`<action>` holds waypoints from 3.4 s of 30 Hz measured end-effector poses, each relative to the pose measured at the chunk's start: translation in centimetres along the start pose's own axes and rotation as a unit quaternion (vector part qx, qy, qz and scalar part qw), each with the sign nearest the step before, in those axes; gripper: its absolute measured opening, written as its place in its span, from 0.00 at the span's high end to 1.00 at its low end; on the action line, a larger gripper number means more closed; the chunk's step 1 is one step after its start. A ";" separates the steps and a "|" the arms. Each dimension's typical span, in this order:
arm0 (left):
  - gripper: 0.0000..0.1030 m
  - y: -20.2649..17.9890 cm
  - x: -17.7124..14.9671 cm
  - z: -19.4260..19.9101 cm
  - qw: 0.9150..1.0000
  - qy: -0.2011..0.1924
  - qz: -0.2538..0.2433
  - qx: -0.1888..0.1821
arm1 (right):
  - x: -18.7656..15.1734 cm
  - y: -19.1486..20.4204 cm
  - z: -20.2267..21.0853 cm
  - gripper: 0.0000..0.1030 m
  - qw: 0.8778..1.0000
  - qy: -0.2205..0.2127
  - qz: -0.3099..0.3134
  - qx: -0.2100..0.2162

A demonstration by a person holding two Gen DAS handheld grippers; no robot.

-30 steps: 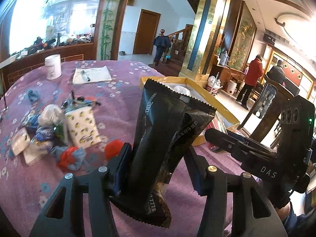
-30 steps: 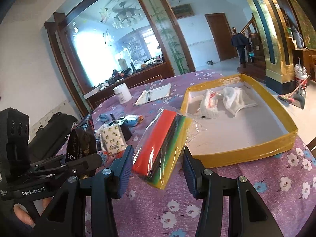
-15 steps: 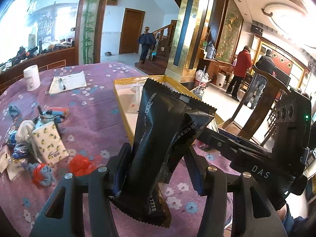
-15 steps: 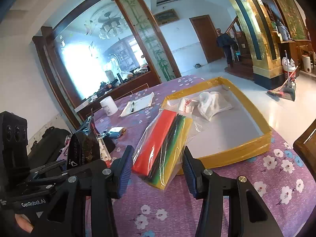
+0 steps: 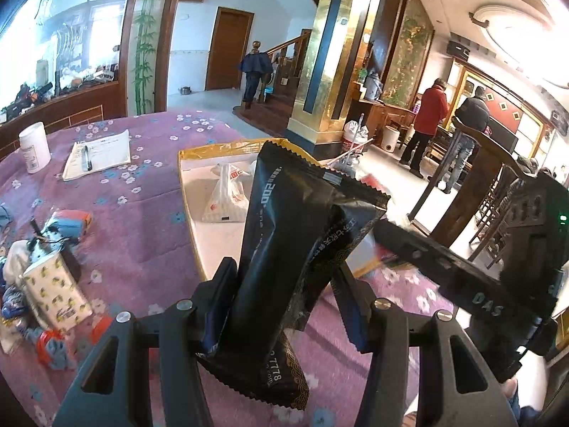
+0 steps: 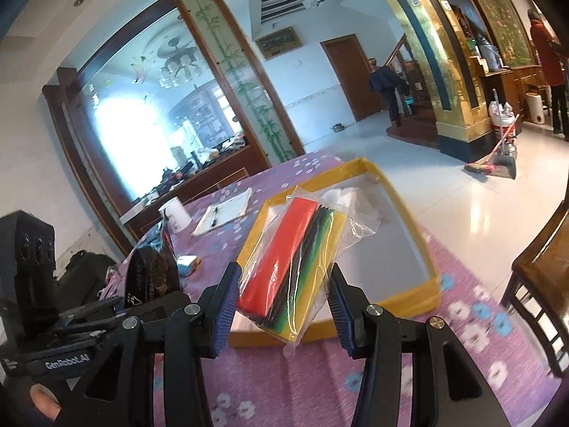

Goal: Organize soft objects
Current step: 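Carry the black packet and the clear sponge bag over the yellow box, then lower both held items into the box and open both tools, then move the right tool to the red plastic bag while the left tool approaches the blue-and-red item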

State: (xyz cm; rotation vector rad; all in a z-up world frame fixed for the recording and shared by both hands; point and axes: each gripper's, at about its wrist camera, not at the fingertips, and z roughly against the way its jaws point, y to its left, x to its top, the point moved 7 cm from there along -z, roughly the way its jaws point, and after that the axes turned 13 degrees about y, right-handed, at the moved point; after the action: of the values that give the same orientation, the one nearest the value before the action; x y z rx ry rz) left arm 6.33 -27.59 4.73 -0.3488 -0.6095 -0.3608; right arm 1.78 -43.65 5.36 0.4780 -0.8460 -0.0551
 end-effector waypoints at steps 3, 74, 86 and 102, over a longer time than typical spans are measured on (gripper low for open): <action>0.49 0.2 1.2 -1.8 1.000 0.014 0.011 -0.005 | 1.4 -0.8 -0.5 0.49 1.000 0.005 -0.002 -0.007; 0.38 2.4 2.2 -7.1 0.997 0.047 0.052 0.022 | 4.6 -4.9 -10.9 0.30 0.996 0.066 -0.049 -0.034; 0.34 1.6 1.2 -3.4 0.999 0.038 0.032 0.021 | 4.5 -4.7 -10.6 0.30 0.996 0.069 -0.044 -0.044; 0.30 4.5 -2.4 3.6 0.999 -0.020 0.014 0.041 | 1.7 4.7 -7.3 0.25 0.997 0.065 0.025 0.012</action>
State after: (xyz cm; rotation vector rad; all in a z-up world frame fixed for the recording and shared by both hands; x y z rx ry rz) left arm 4.64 -21.59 5.12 -0.2863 -0.6560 -0.3021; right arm 7.57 -36.99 4.44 0.4780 -0.7303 0.0326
